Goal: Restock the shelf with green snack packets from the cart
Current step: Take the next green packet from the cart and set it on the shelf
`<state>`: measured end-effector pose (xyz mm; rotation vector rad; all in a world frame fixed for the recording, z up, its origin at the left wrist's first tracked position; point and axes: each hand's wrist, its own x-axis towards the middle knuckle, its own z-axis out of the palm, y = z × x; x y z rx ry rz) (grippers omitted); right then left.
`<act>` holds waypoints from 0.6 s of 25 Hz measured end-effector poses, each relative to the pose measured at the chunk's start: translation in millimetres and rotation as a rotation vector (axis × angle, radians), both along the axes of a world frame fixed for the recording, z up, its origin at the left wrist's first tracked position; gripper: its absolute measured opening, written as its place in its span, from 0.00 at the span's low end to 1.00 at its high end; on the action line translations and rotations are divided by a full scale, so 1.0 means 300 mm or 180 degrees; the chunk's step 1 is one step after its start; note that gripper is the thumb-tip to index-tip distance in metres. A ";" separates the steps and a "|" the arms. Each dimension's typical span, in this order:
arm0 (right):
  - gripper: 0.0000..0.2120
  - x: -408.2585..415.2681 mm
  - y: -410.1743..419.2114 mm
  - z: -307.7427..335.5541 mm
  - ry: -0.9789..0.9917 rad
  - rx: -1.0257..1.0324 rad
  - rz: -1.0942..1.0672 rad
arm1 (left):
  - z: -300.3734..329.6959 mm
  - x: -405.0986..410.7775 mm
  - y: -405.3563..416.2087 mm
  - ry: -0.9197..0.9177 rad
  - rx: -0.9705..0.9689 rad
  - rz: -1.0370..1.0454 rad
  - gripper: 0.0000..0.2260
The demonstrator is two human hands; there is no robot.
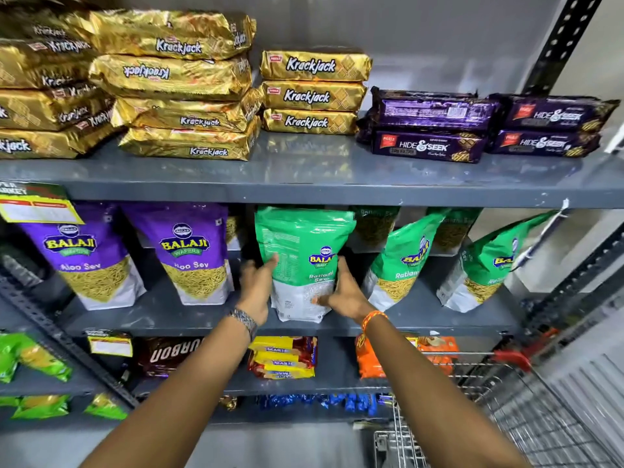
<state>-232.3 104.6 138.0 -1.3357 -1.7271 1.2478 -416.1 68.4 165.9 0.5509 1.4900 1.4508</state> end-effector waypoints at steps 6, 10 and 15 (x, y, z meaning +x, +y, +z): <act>0.41 0.001 -0.077 -0.010 0.0186 -0.0057 0.0134 | -0.084 0.098 -0.070 -0.0127 -0.0242 -0.0047 0.19; 0.35 -0.033 -0.192 -0.042 0.0323 -0.0138 0.0238 | -0.082 0.074 -0.069 -0.0460 0.0631 -0.0315 0.11; 0.39 -0.009 -0.227 -0.036 0.0767 -0.0467 -0.0124 | -0.152 0.086 -0.181 0.1832 0.0440 -0.0062 0.32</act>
